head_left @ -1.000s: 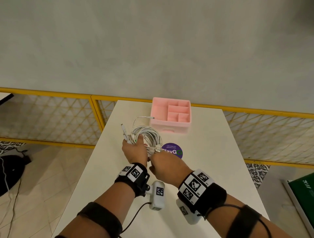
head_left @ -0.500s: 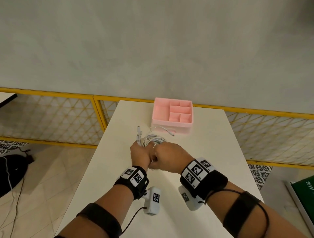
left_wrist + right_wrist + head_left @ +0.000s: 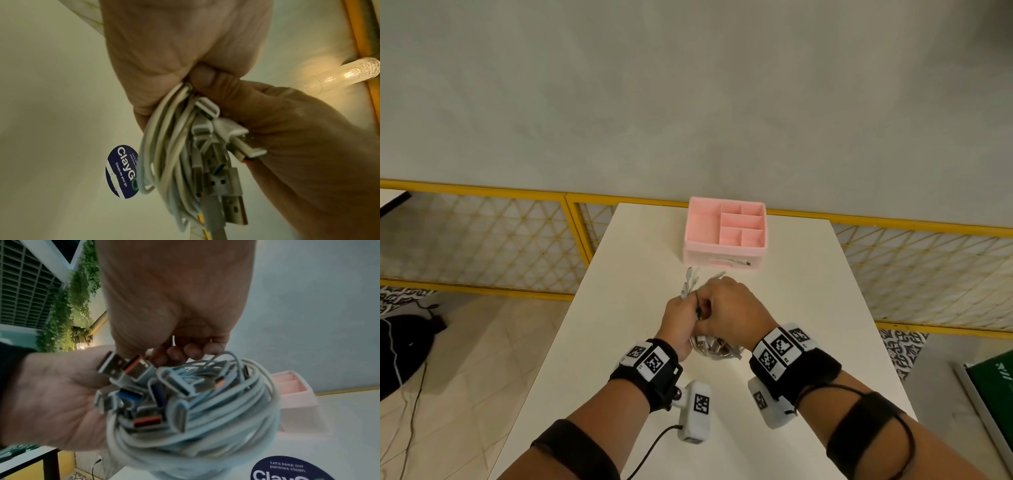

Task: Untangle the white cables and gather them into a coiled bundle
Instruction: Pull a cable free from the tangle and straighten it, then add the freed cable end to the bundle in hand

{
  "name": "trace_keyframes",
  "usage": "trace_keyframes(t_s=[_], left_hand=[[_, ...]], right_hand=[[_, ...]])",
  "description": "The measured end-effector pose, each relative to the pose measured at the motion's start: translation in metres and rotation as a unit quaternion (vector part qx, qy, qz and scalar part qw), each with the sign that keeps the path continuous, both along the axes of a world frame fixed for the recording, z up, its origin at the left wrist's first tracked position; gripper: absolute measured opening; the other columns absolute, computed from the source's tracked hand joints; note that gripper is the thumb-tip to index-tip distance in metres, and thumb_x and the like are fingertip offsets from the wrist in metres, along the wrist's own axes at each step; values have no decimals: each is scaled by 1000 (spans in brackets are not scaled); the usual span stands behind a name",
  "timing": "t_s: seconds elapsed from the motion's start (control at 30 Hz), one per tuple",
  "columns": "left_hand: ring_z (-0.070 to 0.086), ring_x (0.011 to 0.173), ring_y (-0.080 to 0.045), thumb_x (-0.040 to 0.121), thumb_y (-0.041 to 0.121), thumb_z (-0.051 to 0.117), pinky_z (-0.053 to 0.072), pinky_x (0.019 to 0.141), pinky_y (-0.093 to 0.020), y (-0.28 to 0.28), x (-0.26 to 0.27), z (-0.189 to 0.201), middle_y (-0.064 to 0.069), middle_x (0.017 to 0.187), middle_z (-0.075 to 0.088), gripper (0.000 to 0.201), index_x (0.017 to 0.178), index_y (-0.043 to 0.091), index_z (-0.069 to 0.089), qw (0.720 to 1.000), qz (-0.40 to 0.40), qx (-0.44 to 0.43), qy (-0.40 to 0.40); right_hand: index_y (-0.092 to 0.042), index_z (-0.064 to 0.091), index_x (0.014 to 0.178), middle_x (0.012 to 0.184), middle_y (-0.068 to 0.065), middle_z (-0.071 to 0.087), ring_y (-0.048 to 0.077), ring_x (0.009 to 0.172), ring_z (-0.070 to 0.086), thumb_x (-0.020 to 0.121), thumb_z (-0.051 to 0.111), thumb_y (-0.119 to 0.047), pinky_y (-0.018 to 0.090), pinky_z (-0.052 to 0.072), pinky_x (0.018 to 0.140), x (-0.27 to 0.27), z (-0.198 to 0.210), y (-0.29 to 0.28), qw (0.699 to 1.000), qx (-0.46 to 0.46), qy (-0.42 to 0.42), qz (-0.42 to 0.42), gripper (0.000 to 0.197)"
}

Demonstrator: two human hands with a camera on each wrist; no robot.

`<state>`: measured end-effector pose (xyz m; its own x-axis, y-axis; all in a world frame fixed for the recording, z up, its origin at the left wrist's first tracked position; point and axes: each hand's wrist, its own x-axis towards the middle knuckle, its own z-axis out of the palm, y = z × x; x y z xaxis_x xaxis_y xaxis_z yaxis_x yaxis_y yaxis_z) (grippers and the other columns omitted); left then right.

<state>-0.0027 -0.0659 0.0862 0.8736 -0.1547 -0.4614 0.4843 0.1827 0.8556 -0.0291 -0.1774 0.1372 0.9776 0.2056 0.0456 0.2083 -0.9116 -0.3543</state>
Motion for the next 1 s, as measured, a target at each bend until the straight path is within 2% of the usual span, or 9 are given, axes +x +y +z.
trace_keyframes(t_s=[0.13,0.2,0.27,0.43,0.57,0.67,0.8,0.9,1.0], left_hand=[[74,95,-31,97,29,62,58,77,-38,-1,-1,-4,-17,100,76,27,105,6,73,999,-34,-1,9],[73,97,-31,97,28,60,58,79,-38,-1,-2,-4,-17,102,76,28,108,5,73,997,-79,-3,4],[73,98,-30,99,22,56,57,78,-36,-1,-3,-2,-19,104,75,26,110,4,72,992,-121,14,-20],[72,83,-24,96,18,60,55,65,-31,-2,-5,3,-18,92,73,20,100,3,73,983,-174,36,-44],[68,62,-18,93,20,66,50,54,-25,3,-6,5,-9,74,71,17,92,4,74,979,-187,54,-59],[65,55,-15,92,23,70,48,53,-23,5,-6,3,-6,67,69,18,85,6,73,971,-211,86,-74],[60,51,-21,88,23,76,51,54,-29,5,-6,0,-11,62,65,22,75,5,71,963,-229,100,-101],[63,63,-22,84,19,78,53,63,-33,7,0,3,-9,72,67,18,89,4,70,949,-250,119,-150],[67,82,-15,80,20,82,51,67,-23,13,6,2,-3,97,70,38,111,11,60,922,-264,202,-201]], right_hand=[[-26,53,109,123,-1,49,27,120,42,59,64,-63,50,38,104,-4,-11,-9,992,-56,-110,-16,64],[-25,40,140,153,2,34,32,146,21,60,59,-73,59,17,117,0,-14,-18,993,-80,-84,20,95],[-27,26,152,161,-2,25,27,151,12,63,54,-80,57,11,121,7,-15,-28,994,-85,-5,62,107],[-36,44,139,126,-13,58,8,110,57,70,73,-67,38,49,97,8,-12,-42,986,43,136,91,81],[-35,58,114,104,-14,68,2,94,64,64,88,-54,29,53,87,5,-9,-48,963,145,214,76,61],[-32,55,115,101,-15,66,1,89,63,68,89,-40,18,49,78,7,-13,-51,961,94,248,84,59],[-13,59,108,97,-1,65,18,87,62,81,74,-25,36,53,79,11,-23,-51,976,14,200,81,34],[-16,61,101,95,1,67,21,85,64,78,67,-28,43,56,79,13,-24,-53,984,10,174,28,27],[-19,60,94,93,1,67,20,84,64,79,70,-35,38,56,79,18,-24,-64,986,56,147,-53,25]])
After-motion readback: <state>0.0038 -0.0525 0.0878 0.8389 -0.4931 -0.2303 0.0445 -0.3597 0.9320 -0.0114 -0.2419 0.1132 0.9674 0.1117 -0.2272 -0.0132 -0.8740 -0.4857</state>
